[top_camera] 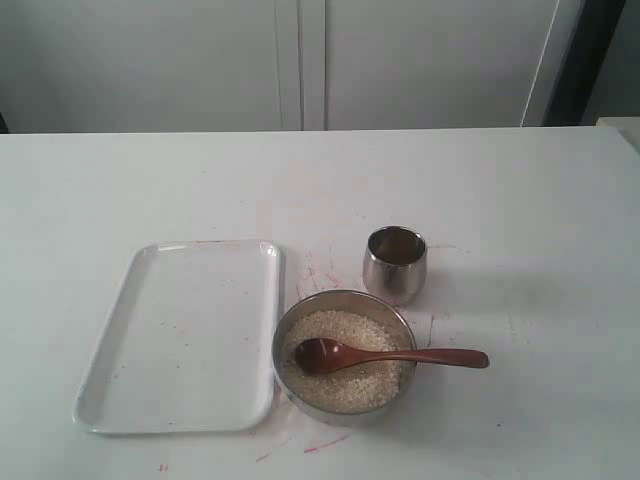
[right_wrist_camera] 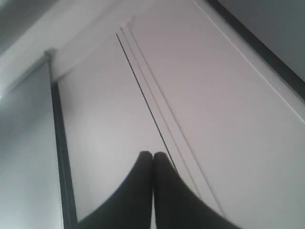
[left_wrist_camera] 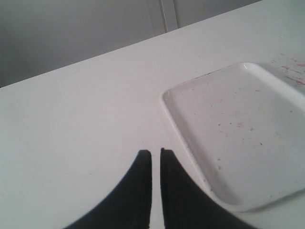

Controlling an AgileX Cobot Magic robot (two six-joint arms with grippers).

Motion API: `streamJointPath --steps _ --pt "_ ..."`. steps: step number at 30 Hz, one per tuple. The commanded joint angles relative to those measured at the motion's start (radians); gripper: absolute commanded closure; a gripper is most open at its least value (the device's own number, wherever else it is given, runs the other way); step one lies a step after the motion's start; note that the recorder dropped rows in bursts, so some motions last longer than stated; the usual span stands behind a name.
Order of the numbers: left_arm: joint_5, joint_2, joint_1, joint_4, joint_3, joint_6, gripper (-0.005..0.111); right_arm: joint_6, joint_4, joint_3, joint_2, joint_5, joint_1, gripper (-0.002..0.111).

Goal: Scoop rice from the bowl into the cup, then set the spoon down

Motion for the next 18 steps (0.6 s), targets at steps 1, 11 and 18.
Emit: streamJointPath --steps 1,11,18 --pt "-0.005 0.001 0.002 0.0 -0.003 -0.005 0.092 0.005 -0.011 -0.148 -0.003 0.047 -0.006 0.108" --pt "-0.005 0.001 0.002 0.0 -0.003 -0.005 0.092 -0.003 -0.194 -0.634 0.052 0.684 0.024 0.108" --pt "-0.005 0.001 0.002 0.0 -0.003 -0.005 0.092 -0.109 -0.151 -0.843 0.32 1.007 0.14 0.108"
